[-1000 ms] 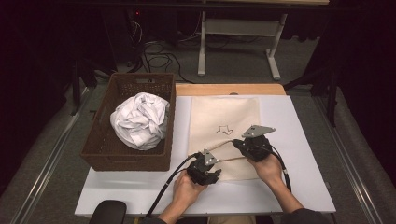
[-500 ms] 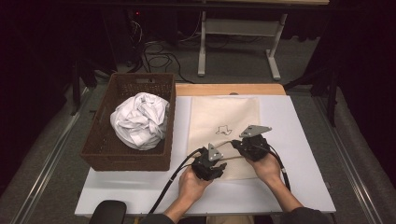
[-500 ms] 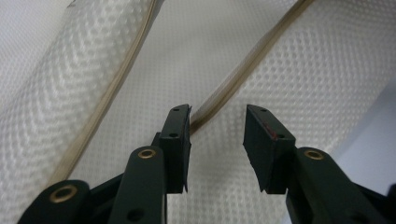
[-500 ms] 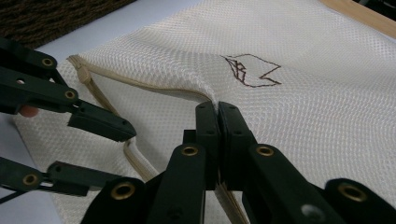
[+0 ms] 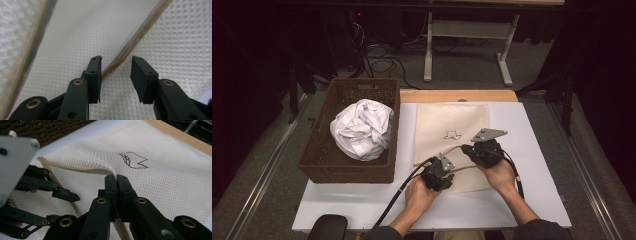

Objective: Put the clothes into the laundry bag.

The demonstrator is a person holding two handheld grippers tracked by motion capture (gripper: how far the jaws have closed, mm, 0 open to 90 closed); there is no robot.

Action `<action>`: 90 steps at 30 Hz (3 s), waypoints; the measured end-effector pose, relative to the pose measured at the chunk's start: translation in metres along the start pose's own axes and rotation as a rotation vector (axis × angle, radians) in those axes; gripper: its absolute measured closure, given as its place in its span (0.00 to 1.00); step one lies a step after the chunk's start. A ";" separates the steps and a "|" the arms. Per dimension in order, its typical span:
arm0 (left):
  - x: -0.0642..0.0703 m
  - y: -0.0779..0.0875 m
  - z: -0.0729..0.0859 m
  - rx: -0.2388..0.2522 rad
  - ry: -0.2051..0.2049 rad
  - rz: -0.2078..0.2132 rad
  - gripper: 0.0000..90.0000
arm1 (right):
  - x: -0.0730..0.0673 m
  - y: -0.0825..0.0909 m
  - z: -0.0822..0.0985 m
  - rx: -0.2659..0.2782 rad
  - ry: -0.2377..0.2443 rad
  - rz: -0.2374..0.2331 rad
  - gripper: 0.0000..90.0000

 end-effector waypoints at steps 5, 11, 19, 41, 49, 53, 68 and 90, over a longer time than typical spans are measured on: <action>-0.001 0.000 0.000 -0.004 0.006 0.003 0.64 | 0.003 0.006 -0.012 0.019 0.006 0.004 0.99; -0.001 0.000 0.000 -0.007 0.000 0.003 0.64 | 0.012 0.014 -0.026 0.049 -0.021 0.002 0.99; -0.003 0.002 -0.001 -0.022 0.012 0.013 0.61 | 0.013 0.016 -0.032 0.051 -0.023 0.000 0.99; -0.010 0.047 -0.011 -0.011 0.024 0.109 0.49 | 0.009 0.005 -0.026 0.004 0.008 -0.004 0.99; -0.022 0.064 -0.028 -0.028 0.001 0.087 0.50 | 0.010 0.004 -0.026 -0.009 0.005 -0.002 0.99; -0.029 0.070 -0.030 -0.044 -0.015 0.082 0.48 | 0.011 0.004 -0.025 -0.005 0.003 -0.005 0.99; -0.066 0.115 -0.029 -0.024 -0.007 -0.024 0.40 | 0.011 0.003 -0.024 -0.001 -0.006 -0.005 0.99; -0.144 0.159 -0.015 0.003 0.103 -0.137 0.37 | 0.013 0.004 -0.021 -0.010 0.016 -0.005 0.99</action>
Point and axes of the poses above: each handheld gripper's, and its own axes: y roughly backward along the jaws, z roughly out of its underside, x roughly to its right, the point moved 4 cm from there along -y, roughly forward along the jaws, and after that the axes turned 8 degrees about y, right-handed, at the moved point
